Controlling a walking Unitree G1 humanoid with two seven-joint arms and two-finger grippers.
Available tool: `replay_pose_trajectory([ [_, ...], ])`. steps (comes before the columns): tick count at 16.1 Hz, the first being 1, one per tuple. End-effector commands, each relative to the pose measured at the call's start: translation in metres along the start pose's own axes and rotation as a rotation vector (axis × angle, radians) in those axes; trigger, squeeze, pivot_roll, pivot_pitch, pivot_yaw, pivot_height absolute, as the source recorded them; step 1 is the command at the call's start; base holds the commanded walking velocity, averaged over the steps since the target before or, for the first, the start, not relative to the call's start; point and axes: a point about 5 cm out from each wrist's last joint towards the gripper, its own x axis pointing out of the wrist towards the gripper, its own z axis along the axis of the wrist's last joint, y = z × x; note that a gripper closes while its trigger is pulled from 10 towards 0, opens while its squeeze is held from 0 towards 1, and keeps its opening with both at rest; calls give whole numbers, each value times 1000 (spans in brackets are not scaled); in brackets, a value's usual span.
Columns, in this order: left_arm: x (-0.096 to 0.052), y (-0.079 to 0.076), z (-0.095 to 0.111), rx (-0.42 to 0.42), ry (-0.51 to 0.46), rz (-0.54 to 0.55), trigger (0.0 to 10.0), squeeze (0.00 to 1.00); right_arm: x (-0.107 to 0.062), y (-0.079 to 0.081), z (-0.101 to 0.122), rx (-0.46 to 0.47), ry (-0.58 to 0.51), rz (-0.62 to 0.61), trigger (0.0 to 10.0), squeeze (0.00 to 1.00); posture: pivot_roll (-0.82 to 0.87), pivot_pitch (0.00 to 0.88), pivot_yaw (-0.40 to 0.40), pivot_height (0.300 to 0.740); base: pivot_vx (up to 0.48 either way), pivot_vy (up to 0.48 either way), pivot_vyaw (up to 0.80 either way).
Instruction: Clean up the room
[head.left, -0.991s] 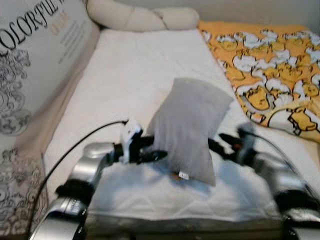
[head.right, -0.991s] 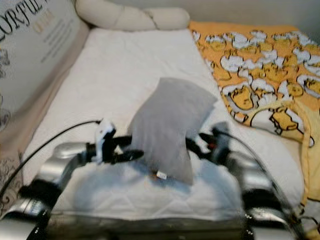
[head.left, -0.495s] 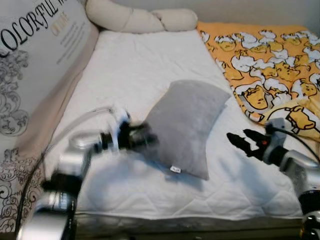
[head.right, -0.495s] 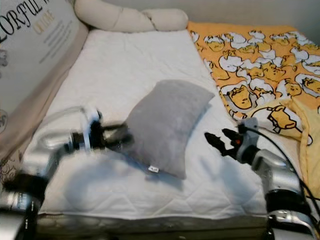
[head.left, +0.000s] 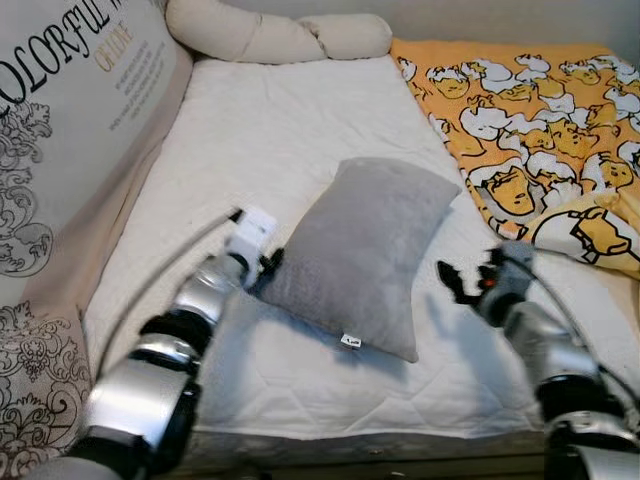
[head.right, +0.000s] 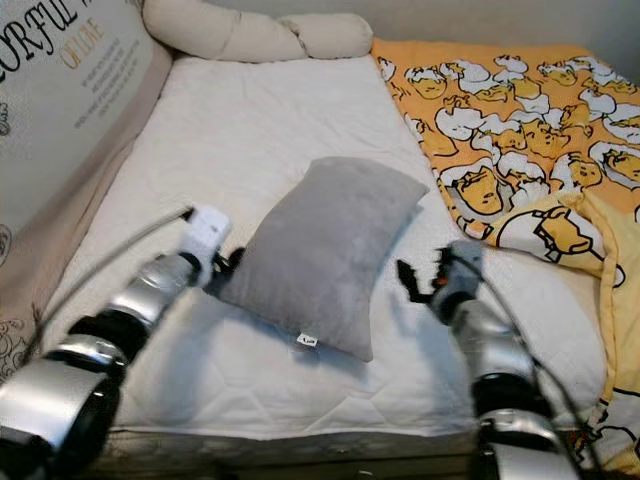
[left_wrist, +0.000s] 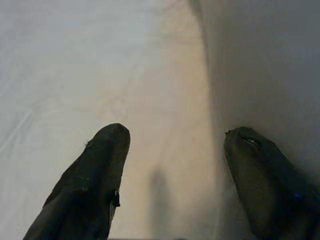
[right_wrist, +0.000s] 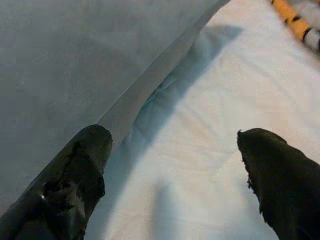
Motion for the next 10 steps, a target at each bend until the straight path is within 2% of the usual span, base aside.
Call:
replay_pose_trajectory([
  [1,2,-3,3,39,-6,35,10000,0,2,1,0,-16,-9,-49,10000,0,-131,0,33,740,0,0,0],
  [3,3,-11,3,15,-13,25,10000,0,7,15,-9,-26,8,-40,10000,0,-133,0,33,740,0,0,0],
  [4,3,-16,6,-46,-38,-26,10000,0,8,22,-10,-20,11,-16,10000,0,-133,0,33,740,0,0,0],
  [5,2,-30,14,-160,-121,-218,10000,0,13,42,-10,8,5,77,10000,0,-122,0,25,740,0,0,0],
  [6,-1,-34,14,-154,-152,-343,10000,0,14,56,-6,16,-9,189,10000,0,-103,0,10,740,0,0,0],
  [10,-14,-34,4,-116,-200,-604,10000,0,11,78,6,22,-17,448,10000,0,-87,0,-1,740,0,0,0],
])
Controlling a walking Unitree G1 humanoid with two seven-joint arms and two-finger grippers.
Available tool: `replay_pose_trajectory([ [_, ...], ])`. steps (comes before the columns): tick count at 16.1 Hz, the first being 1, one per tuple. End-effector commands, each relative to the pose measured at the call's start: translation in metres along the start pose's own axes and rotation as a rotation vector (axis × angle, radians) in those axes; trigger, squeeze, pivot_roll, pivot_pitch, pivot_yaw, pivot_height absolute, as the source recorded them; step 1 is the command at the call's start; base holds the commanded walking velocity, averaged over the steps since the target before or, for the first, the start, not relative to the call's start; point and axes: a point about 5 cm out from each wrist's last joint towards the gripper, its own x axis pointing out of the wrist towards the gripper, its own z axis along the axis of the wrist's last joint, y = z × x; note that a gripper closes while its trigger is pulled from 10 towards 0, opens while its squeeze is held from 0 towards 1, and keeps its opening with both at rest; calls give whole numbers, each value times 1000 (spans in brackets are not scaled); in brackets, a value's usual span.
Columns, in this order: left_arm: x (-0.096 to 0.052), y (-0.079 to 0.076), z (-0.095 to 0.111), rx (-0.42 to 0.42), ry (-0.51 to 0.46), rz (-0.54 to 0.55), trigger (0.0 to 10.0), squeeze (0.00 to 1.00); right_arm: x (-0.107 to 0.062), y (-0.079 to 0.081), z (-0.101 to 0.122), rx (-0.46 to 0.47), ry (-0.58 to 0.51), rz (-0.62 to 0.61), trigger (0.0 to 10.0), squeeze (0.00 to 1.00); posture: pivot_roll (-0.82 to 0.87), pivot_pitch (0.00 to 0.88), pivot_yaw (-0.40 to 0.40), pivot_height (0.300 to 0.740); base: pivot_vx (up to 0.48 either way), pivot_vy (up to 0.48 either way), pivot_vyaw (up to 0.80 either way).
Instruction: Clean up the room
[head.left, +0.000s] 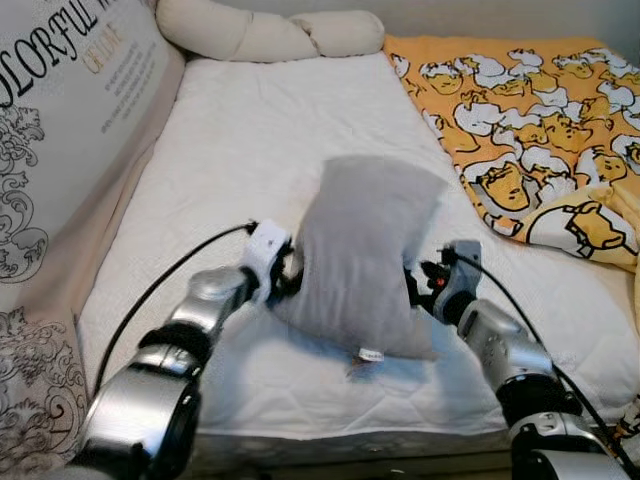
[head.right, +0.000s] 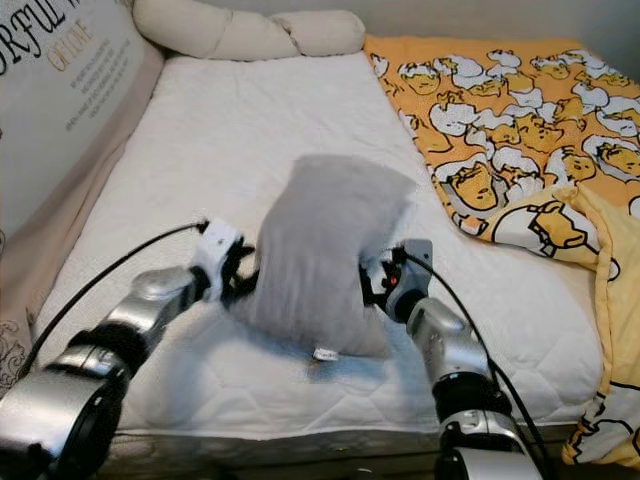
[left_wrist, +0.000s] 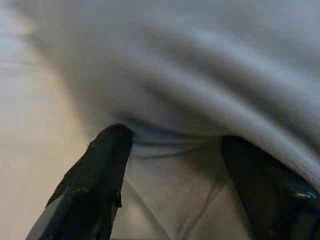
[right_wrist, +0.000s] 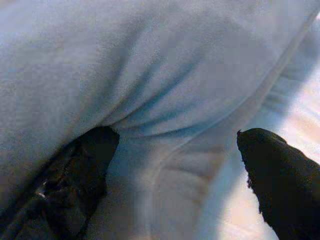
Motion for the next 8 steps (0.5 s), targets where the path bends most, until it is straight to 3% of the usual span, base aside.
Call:
replay_pose_trajectory([
  [1,3,-10,7,40,-36,-127,10000,0,6,16,11,-17,-15,129,10000,0,-87,0,-1,740,0,0,0],
  [3,-8,-12,5,66,-60,-212,10000,0,1,16,13,-39,0,188,10000,0,-60,0,-24,740,0,0,0],
  [4,-19,-16,7,78,-99,-271,10000,0,-11,11,12,-58,37,237,10000,0,-50,0,-35,740,0,0,0],
  [8,-31,-32,15,85,-165,-348,10000,0,-35,-8,2,-107,118,219,10000,0,-52,0,-39,740,0,0,0],
])
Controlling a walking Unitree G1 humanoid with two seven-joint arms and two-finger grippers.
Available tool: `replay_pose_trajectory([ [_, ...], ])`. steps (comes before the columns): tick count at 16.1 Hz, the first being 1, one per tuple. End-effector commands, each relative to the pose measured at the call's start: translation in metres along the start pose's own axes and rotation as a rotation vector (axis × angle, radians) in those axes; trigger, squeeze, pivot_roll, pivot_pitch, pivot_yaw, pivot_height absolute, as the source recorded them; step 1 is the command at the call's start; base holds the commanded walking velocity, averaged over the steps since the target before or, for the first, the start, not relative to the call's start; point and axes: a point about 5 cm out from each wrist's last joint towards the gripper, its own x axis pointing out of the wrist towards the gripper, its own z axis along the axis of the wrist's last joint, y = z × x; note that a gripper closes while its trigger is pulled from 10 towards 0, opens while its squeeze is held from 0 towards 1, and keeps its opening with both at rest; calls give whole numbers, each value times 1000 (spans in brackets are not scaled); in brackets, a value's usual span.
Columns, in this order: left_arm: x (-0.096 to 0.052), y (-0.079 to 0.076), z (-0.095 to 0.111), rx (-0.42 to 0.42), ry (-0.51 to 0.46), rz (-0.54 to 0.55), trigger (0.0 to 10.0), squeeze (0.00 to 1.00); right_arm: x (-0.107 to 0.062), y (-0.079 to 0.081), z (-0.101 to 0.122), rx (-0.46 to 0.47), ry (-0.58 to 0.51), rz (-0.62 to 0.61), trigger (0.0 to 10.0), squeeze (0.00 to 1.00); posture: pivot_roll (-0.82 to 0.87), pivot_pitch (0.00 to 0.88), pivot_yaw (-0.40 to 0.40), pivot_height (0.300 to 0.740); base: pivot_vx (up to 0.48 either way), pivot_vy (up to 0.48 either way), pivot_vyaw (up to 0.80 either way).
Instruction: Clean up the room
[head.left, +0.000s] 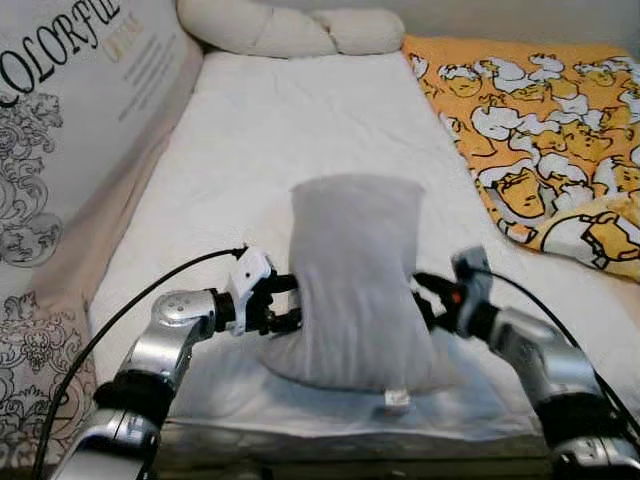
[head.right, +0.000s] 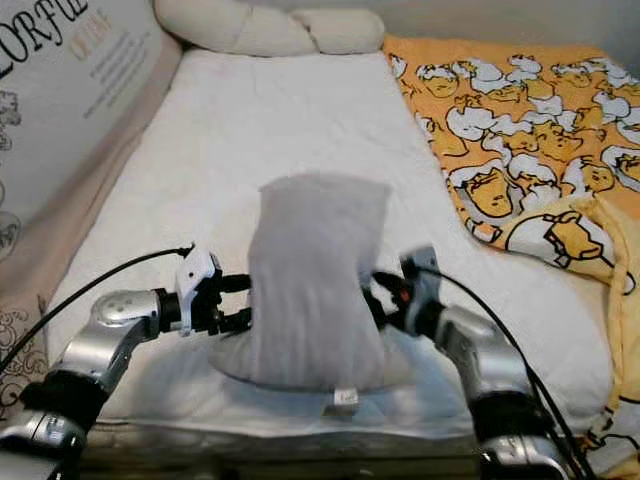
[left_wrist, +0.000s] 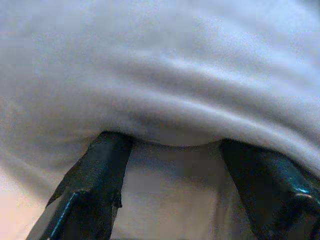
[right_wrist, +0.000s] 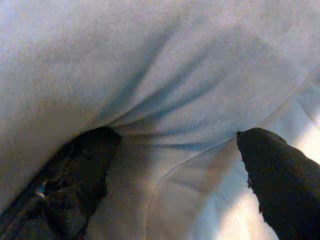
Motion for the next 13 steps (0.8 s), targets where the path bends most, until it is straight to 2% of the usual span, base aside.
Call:
replay_pose_trajectory([
  [1,9,-7,13,27,-39,-69,10000,0,1,1,6,-26,-3,10,10000,0,-52,0,-39,740,0,0,0],
  [3,5,-11,13,25,-20,-65,10000,0,-14,-23,9,-28,0,-140,10000,0,-59,0,-29,740,0,0,0],
  [4,-1,-4,6,-9,22,-14,10000,0,-20,-32,14,-17,-17,-213,10000,478,-61,0,-26,740,0,0,0],
  [5,-8,7,-1,-61,52,52,10000,129,-25,-41,17,3,-39,-277,10000,1000,-63,0,-24,740,0,0,0],
  [6,-11,10,-3,-77,58,77,10000,843,-26,-43,18,9,-47,-294,10000,1000,-64,0,-23,740,0,0,0],
  [7,-19,19,-5,-126,58,142,10000,1000,-29,-46,19,59,-81,-315,10000,1000,-65,0,-21,740,0,0,0],
  [9,-28,29,-6,-166,50,203,10000,1000,-30,-48,21,112,-131,-325,10000,1000,-68,0,-18,740,0,0,0],
  [10,-30,32,-6,-140,61,223,10000,1000,-29,-48,21,124,-146,-328,10000,1000,-70,0,-17,740,0,0,0],
  [11,-29,40,-2,-131,25,320,10000,1000,-26,-48,21,164,-180,-324,10000,1000,-70,0,-17,740,0,0,0],
  [12,-26,47,1,-160,-33,413,10000,1000,-23,-47,20,206,-210,-329,10000,1000,-69,0,-14,740,0,0,0],
  [13,-22,50,4,-200,-77,443,10000,1000,-22,-50,20,263,-243,-376,10000,1000,-69,0,-13,740,0,0,0],
])
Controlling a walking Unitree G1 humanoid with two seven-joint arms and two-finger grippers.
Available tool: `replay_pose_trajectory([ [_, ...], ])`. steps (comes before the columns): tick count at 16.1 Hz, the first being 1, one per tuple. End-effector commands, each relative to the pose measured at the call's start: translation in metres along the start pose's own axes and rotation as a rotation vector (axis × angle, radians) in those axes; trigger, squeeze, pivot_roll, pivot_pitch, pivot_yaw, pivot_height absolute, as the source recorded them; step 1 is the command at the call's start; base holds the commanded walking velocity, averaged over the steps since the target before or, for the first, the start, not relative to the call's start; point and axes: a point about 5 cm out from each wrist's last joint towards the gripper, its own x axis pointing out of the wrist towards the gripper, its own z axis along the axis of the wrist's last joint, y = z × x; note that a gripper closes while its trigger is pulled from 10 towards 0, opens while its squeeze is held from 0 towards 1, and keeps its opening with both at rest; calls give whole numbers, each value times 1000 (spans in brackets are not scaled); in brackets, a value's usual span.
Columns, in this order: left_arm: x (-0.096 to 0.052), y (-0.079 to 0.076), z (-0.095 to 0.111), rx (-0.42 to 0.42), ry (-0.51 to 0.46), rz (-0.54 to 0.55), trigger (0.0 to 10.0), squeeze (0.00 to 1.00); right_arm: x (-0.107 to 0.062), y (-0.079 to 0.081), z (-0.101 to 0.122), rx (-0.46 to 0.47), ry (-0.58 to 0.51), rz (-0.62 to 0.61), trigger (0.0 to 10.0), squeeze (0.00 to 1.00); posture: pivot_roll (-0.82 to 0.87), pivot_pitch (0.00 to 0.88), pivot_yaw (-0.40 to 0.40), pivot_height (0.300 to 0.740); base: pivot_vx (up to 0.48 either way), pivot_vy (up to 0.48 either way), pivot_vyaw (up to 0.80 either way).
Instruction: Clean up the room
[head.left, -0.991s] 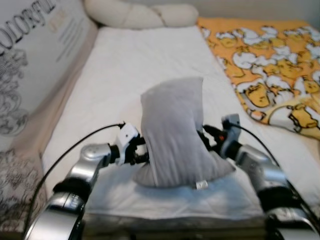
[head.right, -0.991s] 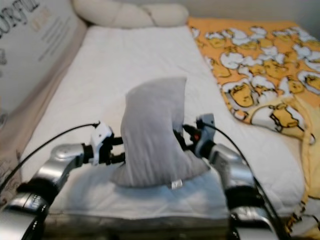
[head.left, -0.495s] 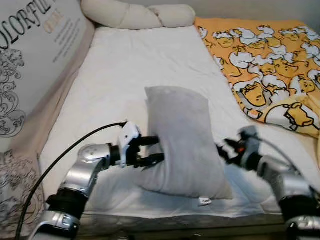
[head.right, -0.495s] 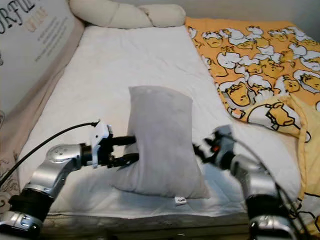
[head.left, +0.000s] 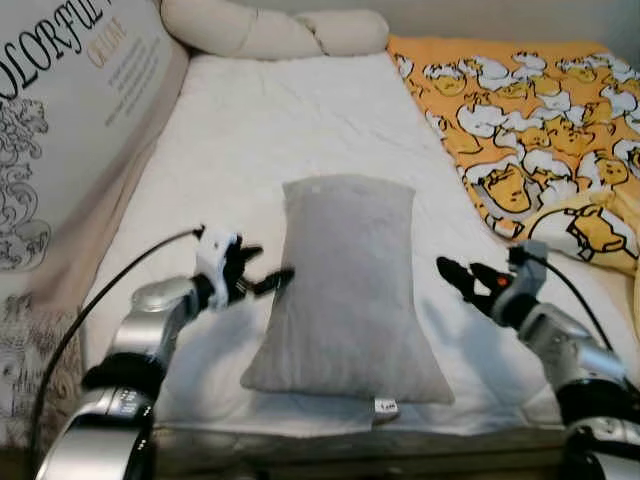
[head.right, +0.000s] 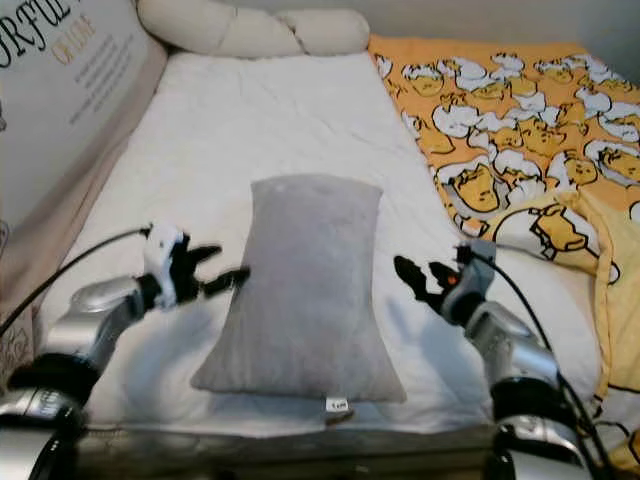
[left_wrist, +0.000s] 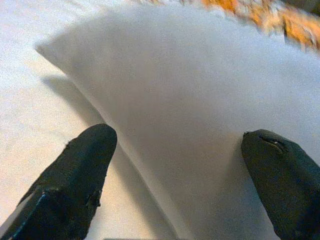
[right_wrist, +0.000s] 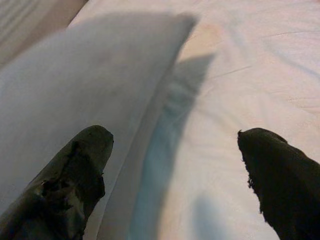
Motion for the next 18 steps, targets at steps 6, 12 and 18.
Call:
replay_pose_trajectory([
  [6,19,-8,-8,-411,-129,-2,10000,1000,8,8,2,346,-198,99,10000,1000,-68,0,-13,740,0,0,0],
  [12,27,-42,-41,-492,19,-223,10000,1000,13,20,-50,333,124,136,10000,1000,-80,0,-8,740,0,0,0],
  [18,41,-60,-50,-466,52,-219,10000,1000,11,19,-73,340,250,69,10000,1000,-86,0,-6,740,0,0,0],
])
